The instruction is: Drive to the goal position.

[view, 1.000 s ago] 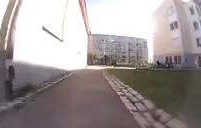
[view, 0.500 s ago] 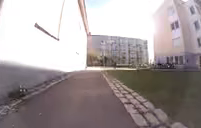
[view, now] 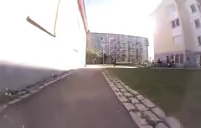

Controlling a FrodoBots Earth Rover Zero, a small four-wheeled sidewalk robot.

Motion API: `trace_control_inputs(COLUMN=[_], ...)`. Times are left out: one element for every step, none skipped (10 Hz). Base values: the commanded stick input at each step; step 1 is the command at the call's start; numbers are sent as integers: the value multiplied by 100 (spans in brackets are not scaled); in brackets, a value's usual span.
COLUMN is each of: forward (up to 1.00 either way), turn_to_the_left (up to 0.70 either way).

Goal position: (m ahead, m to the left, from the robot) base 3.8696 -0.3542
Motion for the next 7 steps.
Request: trace_control_inputs(forward=[70, 70, 70, 70, 70, 70, 70], turn_to_the_left=[0, 0, 0, 0, 0, 0, 23])
